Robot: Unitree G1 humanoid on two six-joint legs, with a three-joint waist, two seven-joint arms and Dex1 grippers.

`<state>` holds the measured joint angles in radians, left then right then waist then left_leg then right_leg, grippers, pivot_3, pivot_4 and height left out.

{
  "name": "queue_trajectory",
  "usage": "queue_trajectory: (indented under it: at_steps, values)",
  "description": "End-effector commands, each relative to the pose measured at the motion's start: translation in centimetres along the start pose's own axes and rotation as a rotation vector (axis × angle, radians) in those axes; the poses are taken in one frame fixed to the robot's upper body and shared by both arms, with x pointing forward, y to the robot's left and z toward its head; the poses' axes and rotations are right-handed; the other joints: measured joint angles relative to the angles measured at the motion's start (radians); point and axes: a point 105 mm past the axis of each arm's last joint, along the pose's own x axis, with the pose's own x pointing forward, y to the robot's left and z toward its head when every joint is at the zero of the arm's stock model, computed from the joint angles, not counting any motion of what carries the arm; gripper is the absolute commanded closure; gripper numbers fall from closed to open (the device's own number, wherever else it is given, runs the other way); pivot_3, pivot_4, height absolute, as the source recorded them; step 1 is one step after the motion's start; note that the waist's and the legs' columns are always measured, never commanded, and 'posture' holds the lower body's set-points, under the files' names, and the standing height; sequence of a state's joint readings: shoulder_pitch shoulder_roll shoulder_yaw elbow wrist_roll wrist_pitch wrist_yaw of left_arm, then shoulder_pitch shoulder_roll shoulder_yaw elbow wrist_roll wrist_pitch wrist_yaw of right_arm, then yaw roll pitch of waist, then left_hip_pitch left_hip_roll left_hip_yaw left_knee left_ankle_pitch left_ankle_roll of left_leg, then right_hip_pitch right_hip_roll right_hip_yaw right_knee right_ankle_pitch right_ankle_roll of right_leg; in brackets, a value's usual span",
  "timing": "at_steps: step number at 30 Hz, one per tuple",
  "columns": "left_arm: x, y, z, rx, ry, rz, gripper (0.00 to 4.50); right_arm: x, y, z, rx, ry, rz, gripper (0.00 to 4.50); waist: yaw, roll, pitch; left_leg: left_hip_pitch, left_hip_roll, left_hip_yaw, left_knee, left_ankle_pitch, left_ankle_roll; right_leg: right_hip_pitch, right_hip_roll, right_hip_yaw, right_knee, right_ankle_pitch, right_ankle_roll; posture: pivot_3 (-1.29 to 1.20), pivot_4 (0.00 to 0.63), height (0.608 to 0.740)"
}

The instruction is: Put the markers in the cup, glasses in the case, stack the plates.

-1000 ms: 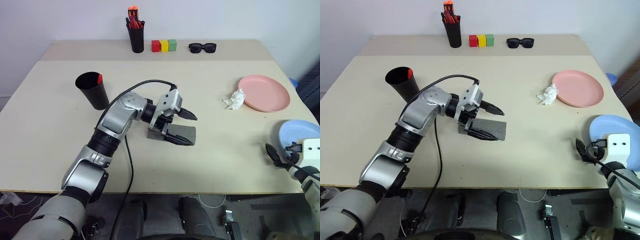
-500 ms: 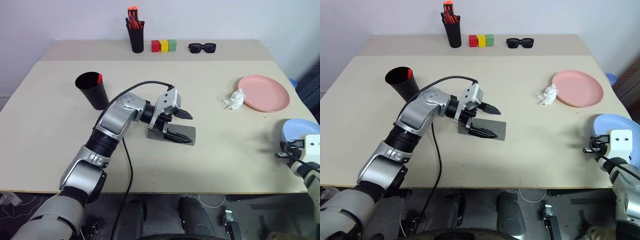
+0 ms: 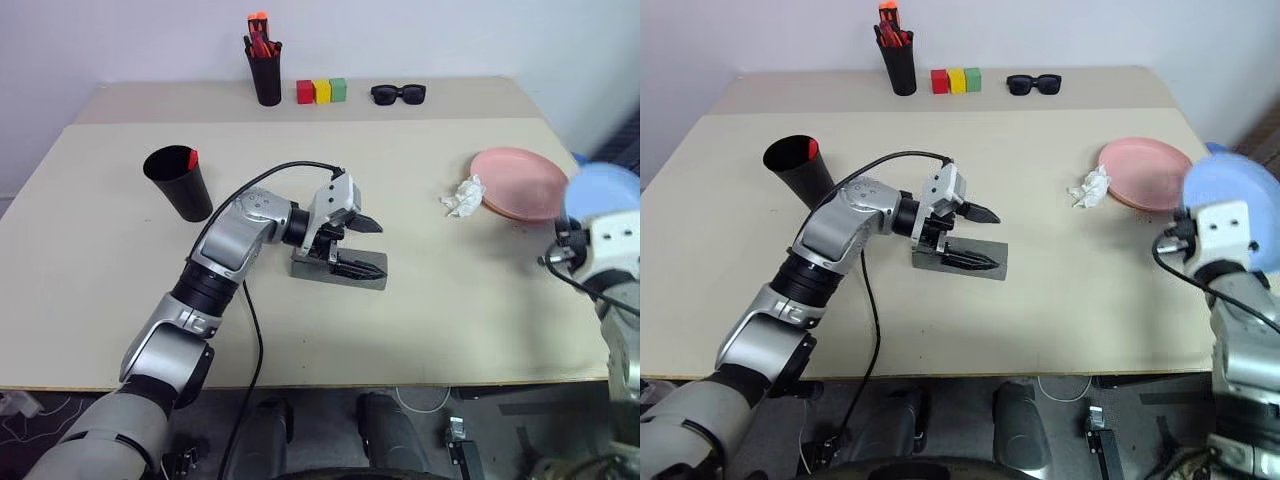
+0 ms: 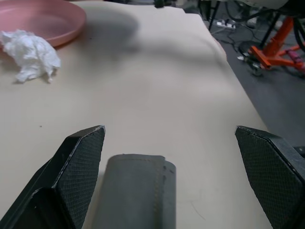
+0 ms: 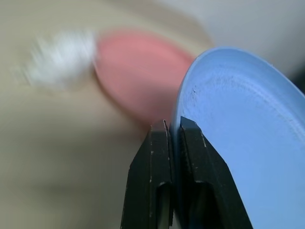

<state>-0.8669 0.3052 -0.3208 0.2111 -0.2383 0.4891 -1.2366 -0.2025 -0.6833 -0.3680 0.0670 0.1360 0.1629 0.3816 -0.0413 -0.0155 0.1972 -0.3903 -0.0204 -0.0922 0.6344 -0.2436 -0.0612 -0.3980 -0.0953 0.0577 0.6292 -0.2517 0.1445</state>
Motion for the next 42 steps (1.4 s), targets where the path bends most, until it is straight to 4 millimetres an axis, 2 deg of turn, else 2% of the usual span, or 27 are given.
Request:
queue_trajectory:
  at_steps: [1, 6, 17, 18, 20, 26, 28, 33, 38, 42]
  values:
    - [-0.6, 0.5, 1.1, 0.003, -0.052, 0.063, 0.00, 2.1, 0.5, 0.8, -0.066, -0.036, 0.067, 4.48, -0.001, 0.000, 0.000, 0.000, 0.000, 0.000, 0.000, 0.000, 0.000, 0.000, 0.000, 0.000, 0.000, 0.000, 0.000, 0.00, 0.150, 0.740]
    - [-1.2, 0.6, 1.2, -0.050, -0.084, 0.148, 0.00, 5.4, 1.9, 0.6, -0.086, -0.042, 0.154, 4.48, -0.002, 0.000, 0.000, 0.000, 0.000, 0.000, -0.002, 0.000, 0.000, -0.001, 0.000, 0.000, 0.000, 0.000, 0.000, 0.00, 0.150, 0.740]
    - [-2.2, 0.2, 1.1, -0.102, -0.106, 0.250, 0.00, 9.2, 2.8, 0.4, -0.116, -0.001, 0.202, 4.48, -0.004, 0.000, 0.001, 0.000, 0.000, 0.000, -0.002, 0.000, 0.000, -0.002, 0.000, 0.000, 0.000, 0.000, 0.000, 0.00, 0.150, 0.740]
    - [-2.2, 0.2, 1.1, -0.104, -0.106, 0.254, 0.00, 9.3, 2.8, 0.3, -0.115, 0.003, 0.199, 3.81, -0.004, 0.000, 0.001, 0.000, 0.000, 0.000, -0.002, 0.000, 0.000, -0.002, 0.000, 0.000, 0.000, 0.000, 0.000, 0.00, 0.150, 0.740]
    - [-2.3, 0.1, 1.0, -0.107, -0.106, 0.260, 0.00, 9.5, 2.8, 0.3, -0.117, 0.009, 0.196, 3.10, -0.004, 0.000, 0.001, 0.000, 0.000, 0.000, -0.003, 0.000, 0.000, -0.002, -0.001, 0.000, 0.000, 0.000, 0.000, 0.00, 0.150, 0.740]
    - [-2.5, 0.2, 1.0, -0.113, -0.105, 0.269, 0.00, 9.8, 1.9, 0.9, -0.107, -0.012, 0.132, 0.06, -0.004, 0.000, 0.001, 0.000, 0.000, 0.000, -0.002, 0.000, 0.000, -0.002, -0.001, 0.000, 0.000, 0.000, 0.000, 0.00, 0.150, 0.740]
    - [-2.4, 0.2, 1.0, -0.116, -0.106, 0.272, 0.00, 9.7, 1.8, 1.4, -0.042, -0.042, 0.127, 0.06, -0.004, 0.000, 0.001, 0.000, 0.000, 0.000, -0.002, 0.000, 0.000, -0.002, -0.001, 0.000, 0.000, 0.000, 0.000, 0.00, 0.150, 0.740]
    - [-2.2, 0.3, 0.9, -0.121, -0.108, 0.269, 0.00, 9.4, 3.2, 1.8, 0.096, -0.079, 0.195, 0.06, -0.008, 0.000, 0.001, 0.000, 0.000, 0.000, -0.002, 0.000, 0.000, -0.002, 0.000, 0.000, 0.000, 0.000, 0.000, 0.00, 0.150, 0.740]
    - [-2.2, 0.5, 1.1, -0.120, -0.112, 0.273, 0.00, 8.7, 6.3, 0.7, 0.195, -0.023, 0.324, 0.06, -0.004, 0.001, 0.001, 0.000, 0.000, 0.000, -0.002, 0.000, -0.001, -0.002, 0.000, 0.000, 0.000, 0.000, 0.000, 0.00, 0.150, 0.740]
    - [-2.3, 0.7, 1.2, -0.119, -0.115, 0.284, 0.00, 8.6, 7.1, -0.1, 0.207, 0.022, 0.332, 0.06, -0.004, 0.001, 0.001, 0.000, 0.000, 0.000, -0.002, 0.000, -0.001, -0.002, 0.000, 0.000, 0.001, 0.000, 0.000, 0.00, 0.150, 0.740]
